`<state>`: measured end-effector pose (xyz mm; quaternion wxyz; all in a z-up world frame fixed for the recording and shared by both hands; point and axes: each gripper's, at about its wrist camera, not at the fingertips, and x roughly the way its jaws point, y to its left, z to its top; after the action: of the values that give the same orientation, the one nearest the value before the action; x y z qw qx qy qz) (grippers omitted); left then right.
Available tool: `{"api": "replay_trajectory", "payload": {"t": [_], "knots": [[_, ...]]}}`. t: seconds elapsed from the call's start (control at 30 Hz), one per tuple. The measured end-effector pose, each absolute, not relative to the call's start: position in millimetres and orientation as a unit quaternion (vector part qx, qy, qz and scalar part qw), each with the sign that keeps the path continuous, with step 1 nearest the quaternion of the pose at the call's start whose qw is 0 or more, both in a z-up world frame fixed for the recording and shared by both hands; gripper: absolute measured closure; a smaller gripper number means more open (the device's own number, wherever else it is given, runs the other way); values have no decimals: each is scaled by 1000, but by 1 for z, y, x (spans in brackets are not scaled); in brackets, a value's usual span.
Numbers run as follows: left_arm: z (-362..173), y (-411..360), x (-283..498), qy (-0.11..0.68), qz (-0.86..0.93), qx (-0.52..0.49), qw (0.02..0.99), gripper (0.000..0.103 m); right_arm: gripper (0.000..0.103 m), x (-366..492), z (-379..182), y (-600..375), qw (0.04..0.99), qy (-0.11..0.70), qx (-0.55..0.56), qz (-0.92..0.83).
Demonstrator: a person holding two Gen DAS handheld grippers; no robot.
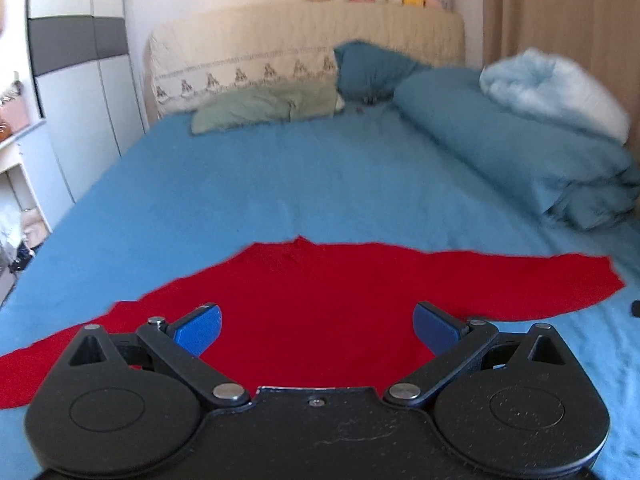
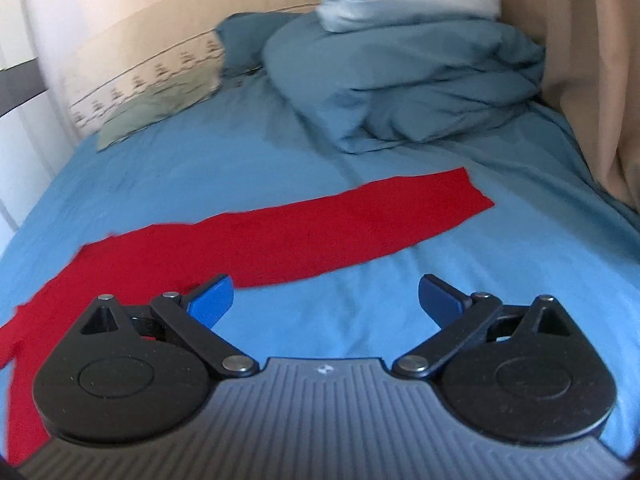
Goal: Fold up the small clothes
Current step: 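Lower the right tool to the sweater sleeve and close on its cuff, then fold the held sleeve across the sweater body and open the right tool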
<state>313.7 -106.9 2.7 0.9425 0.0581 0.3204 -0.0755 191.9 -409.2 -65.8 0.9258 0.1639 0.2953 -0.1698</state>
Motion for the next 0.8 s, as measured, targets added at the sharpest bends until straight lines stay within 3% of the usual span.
{"api": "replay_trajectory", "payload": {"t": [0.23, 0.47, 0.6, 0.67, 0.8], "knots": [[-94, -136, 413, 391, -74, 36, 917, 0, 3, 242, -152, -472, 911, 274, 207, -227], [-147, -157, 461, 448, -91, 35, 889, 0, 34, 268, -189, -515, 897, 230, 263, -272], [-162, -166, 476, 464, -85, 42, 881, 0, 67, 279, -194, -523, 894, 224, 261, -288], [-164, -168, 478, 458, -86, 49, 884, 0, 77, 282, -191, -525, 892, 225, 262, -291], [-158, -161, 480, 461, -92, 41, 882, 0, 82, 290, -172, -518, 898, 224, 252, -281]]}}
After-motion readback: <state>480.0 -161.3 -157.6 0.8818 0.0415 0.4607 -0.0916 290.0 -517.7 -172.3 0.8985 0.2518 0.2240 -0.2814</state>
